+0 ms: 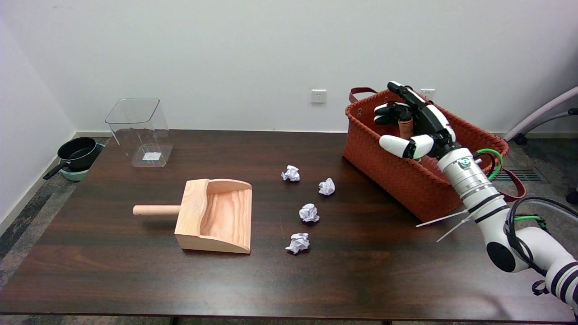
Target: Pick up the broom in the basket.
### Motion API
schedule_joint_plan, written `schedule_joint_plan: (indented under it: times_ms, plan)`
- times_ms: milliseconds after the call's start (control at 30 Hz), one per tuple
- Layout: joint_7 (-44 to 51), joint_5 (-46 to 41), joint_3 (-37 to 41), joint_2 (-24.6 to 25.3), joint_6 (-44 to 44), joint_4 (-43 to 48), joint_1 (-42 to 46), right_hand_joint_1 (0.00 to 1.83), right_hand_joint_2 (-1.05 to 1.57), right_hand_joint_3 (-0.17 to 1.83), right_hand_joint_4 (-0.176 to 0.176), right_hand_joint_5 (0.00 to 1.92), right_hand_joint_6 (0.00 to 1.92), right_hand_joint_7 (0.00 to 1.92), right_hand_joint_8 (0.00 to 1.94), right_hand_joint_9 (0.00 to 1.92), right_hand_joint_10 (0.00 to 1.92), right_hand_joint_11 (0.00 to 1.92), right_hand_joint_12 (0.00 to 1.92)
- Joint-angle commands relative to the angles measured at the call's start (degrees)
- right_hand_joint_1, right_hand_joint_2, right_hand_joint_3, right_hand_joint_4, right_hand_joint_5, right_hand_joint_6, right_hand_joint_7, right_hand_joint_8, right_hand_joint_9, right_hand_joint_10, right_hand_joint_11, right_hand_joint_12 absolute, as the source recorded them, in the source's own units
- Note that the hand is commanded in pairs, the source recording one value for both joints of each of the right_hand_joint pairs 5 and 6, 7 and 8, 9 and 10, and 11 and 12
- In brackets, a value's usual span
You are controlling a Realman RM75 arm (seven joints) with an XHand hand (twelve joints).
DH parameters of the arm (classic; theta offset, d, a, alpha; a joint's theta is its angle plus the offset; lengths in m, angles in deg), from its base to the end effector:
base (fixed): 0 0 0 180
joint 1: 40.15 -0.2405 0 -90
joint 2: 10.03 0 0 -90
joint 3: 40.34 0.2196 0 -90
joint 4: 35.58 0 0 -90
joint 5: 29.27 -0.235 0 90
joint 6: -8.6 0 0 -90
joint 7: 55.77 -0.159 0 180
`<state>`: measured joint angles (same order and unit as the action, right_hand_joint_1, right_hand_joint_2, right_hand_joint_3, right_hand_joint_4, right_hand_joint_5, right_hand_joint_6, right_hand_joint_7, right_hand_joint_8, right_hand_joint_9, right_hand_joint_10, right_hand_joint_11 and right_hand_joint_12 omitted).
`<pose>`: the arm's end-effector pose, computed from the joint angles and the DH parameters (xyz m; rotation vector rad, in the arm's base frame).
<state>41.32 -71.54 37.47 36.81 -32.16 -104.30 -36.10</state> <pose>-0.2326 -0.3502 0.4245 1.3976 -0.8807 1.2439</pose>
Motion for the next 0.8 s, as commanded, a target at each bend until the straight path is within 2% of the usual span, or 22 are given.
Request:
schedule_joint_plan:
  times_ms: [33, 233, 433, 800]
  plan:
    - [-0.83, -1.32, 0.88, 0.52, -0.15, 1.66, -0.58, 1.21, 0.01, 0.97, 0.0, 0.22, 0.22, 0.76, 0.76, 0.83, 0.83, 0.66, 0.66]
    - [-0.85, -1.4, 0.91, 0.52, -0.75, 3.37, -0.58, 1.22, 0.09, 0.94, 0.0, 0.26, 0.26, 0.78, 0.78, 0.86, 0.86, 0.64, 0.64]
    - [-2.35, -1.48, 0.1, 0.52, -0.98, 5.36, -0.5, 1.21, -0.06, 1.04, 0.0, 0.29, 0.29, 0.8, 0.8, 0.85, 0.85, 0.68, 0.68]
    - [-2.35, -3.39, -0.5, 0.52, -1.22, 7.78, -0.5, 1.21, -0.1, 1.06, 0.0, 0.3, 0.3, 0.81, 0.81, 0.84, 0.84, 0.75, 0.75]
